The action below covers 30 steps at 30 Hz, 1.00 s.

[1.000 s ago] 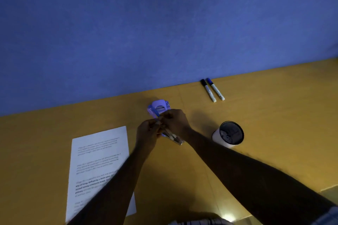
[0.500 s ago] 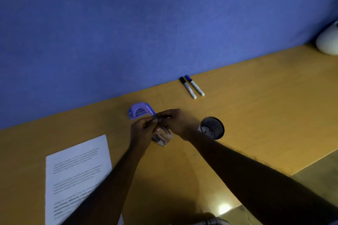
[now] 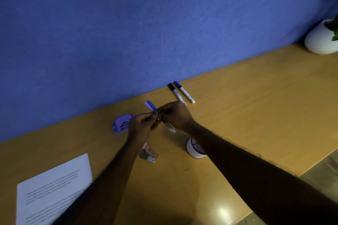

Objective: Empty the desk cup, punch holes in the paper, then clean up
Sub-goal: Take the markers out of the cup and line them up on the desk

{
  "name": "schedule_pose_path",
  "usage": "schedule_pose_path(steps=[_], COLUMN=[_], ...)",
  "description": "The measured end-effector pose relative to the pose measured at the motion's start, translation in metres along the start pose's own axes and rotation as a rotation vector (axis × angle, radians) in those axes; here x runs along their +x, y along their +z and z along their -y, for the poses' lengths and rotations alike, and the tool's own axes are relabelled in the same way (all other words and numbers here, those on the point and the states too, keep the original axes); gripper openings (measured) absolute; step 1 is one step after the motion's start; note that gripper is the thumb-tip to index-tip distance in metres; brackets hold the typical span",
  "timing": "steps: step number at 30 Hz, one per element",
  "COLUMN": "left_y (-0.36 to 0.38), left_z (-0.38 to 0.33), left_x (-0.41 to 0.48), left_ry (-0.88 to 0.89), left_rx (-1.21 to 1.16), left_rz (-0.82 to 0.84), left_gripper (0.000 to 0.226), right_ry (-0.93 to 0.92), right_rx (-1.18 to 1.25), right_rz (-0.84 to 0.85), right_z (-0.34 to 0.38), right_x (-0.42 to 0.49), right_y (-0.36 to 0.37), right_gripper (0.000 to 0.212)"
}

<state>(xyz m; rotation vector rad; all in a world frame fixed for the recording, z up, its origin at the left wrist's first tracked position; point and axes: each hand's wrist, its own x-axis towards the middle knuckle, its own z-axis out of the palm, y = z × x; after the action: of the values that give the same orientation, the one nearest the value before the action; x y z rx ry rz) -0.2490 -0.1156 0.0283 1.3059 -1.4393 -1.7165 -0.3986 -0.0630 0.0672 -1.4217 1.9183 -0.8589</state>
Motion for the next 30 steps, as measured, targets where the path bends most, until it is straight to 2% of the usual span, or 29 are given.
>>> schedule_pose_path(steps=[4,7,10,13,19,30], left_y=[0.022,0.031,0.034,0.035,0.035,0.041], left_z=[-0.007,-0.003,0.006,0.014,0.021,0.026], left_x=[0.017,0.025,0.030,0.036,0.045,0.045], left_ry=[0.028,0.053,0.046,0.042,0.017,0.017], left_rx=[0.087,0.278,0.335,0.425,0.449,0.462], left_rz=[0.065,0.134,0.174,0.159,0.128,0.155], left_gripper=[0.011,0.032,0.028,0.029,0.027,0.033], right_ry=[0.023,0.142,0.242,0.288,0.408,0.409], right_rx=[-0.054,-0.105,-0.227,-0.270,-0.341,-0.336], right_rz=[-0.154,-0.255,-0.248,-0.238,-0.229,-0.224], right_z=[-0.017,-0.041,-0.068,-0.091,-0.120,-0.137], right_x=[0.017,0.039,0.065,0.084,0.112,0.129], right_y=[-0.019,-0.039,-0.059,-0.074,-0.077,-0.065], right_gripper=[0.014,0.016,0.019,0.018,0.019,0.014])
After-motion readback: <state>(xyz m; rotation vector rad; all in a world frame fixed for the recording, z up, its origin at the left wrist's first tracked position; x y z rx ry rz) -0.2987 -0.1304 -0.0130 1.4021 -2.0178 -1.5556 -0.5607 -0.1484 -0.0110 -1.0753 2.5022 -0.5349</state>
